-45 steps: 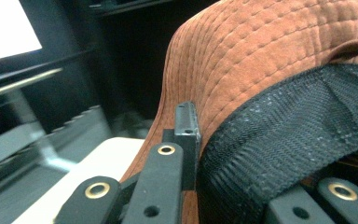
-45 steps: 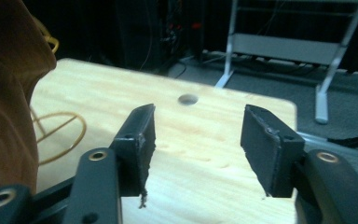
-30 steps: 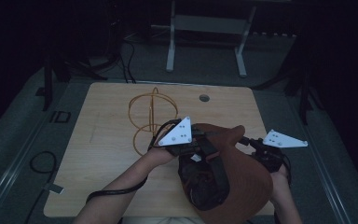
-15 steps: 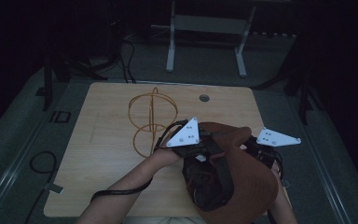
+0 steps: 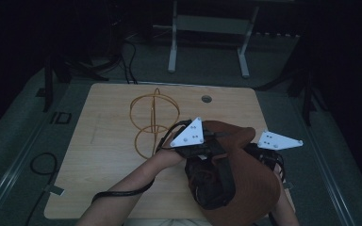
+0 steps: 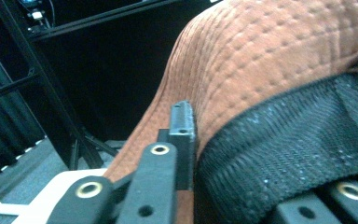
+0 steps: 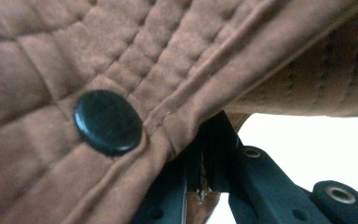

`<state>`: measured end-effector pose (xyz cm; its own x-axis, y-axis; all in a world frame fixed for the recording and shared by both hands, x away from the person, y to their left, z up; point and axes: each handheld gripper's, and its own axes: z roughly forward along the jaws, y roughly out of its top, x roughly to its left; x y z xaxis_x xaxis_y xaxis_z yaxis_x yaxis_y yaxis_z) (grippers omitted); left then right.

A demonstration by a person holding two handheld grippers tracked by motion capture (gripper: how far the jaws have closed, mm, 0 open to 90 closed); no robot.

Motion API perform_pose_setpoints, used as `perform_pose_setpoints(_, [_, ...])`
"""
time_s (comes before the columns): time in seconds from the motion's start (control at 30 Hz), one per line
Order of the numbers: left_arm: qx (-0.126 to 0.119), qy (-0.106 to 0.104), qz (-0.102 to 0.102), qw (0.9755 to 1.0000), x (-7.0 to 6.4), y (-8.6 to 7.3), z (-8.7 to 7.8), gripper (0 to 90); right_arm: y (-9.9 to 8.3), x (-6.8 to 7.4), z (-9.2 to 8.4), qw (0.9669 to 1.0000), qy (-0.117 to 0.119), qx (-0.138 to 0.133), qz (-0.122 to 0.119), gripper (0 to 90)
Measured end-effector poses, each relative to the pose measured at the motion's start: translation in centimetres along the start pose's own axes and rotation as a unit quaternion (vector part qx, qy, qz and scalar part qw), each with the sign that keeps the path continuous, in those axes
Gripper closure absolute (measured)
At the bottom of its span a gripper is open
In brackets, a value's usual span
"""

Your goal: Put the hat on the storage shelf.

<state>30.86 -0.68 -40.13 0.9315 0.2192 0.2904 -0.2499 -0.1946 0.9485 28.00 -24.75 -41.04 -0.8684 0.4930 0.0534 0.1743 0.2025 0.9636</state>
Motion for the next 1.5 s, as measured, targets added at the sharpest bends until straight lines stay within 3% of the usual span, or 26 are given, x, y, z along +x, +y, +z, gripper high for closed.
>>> perform_pose_setpoints(0.17, [-0.001,0.010,0.000,0.9999,0.2,0.4,-0.3,63.6,0.0,0.1,-0.2,1.0000,0.003,-0.004,-0.003,87.1])
perform_pose_setpoints(0.2, [-0.002,0.018,-0.001,0.9998,0.3,0.6,-0.5,63.6,0.2,0.2,-0.3,0.9999,0.002,-0.005,-0.009,87.1])
perform_pose_setpoints(0.23, [-0.004,0.024,-0.005,0.9997,0.4,0.8,-0.6,49.7,0.4,0.3,-0.6,0.9998,-0.003,-0.010,-0.014,87.3])
perform_pose_setpoints(0.37, [0.011,0.045,-0.005,0.9989,0.4,1.4,-1.0,38.1,0.8,0.4,-0.9,0.9997,-0.006,-0.011,-0.023,87.3])
perform_pose_setpoints(0.5, [0.026,0.055,0.005,0.9981,0.3,1.7,-1.2,34.4,0.9,0.6,-1.0,0.9994,-0.011,-0.006,-0.033,87.4])
perform_pose_setpoints(0.63, [0.045,0.063,0.003,0.9970,0.3,1.7,-1.4,30.0,0.9,0.4,-1.1,0.9994,-0.021,-0.010,-0.025,87.6])
perform_pose_setpoints(0.67, [0.047,0.073,-0.009,0.9962,0.7,1.6,-2.0,29.0,0.8,0.1,-1.4,0.9993,-0.029,-0.015,-0.018,87.5])
perform_pose_setpoints(0.73, [0.046,0.081,-0.014,0.9956,0.9,1.5,-2.4,29.0,0.8,-0.5,-2.0,0.9990,-0.037,-0.024,-0.006,87.6])
perform_pose_setpoints(0.77, [0.046,0.088,-0.028,0.9947,1.3,1.3,-3.2,29.1,0.9,-0.7,-2.4,0.9988,-0.039,-0.029,-0.002,87.6])
perform_pose_setpoints(0.93, [0.047,0.101,-0.037,0.9931,1.3,1.0,-4.4,29.1,1.4,-1.2,-3.3,0.9974,-0.061,-0.037,-0.006,87.5])
perform_pose_setpoints(1.07, [0.037,0.108,-0.056,0.9918,1.0,0.4,-6.3,29.1,1.9,-2.1,-3.8,0.9950,-0.087,-0.047,-0.006,87.5])
perform_pose_setpoints(1.3, [0.048,0.125,-0.061,0.9891,-0.1,-0.8,-8.9,29.0,2.3,-4.2,-3.6,0.9904,-0.123,-0.060,0.015,87.5])
perform_pose_setpoints(1.47, [0.049,0.148,-0.083,0.9843,-0.8,-2.6,-12.1,28.6,2.8,-5.5,-2.7,0.9877,-0.142,-0.063,0.018,87.5])
perform_pose_setpoints(1.5, [0.049,0.148,-0.083,0.9843,-0.8,-2.6,-12.1,27.3,2.8,-5.5,-2.7,0.9877,-0.142,-0.063,0.018,87.5])
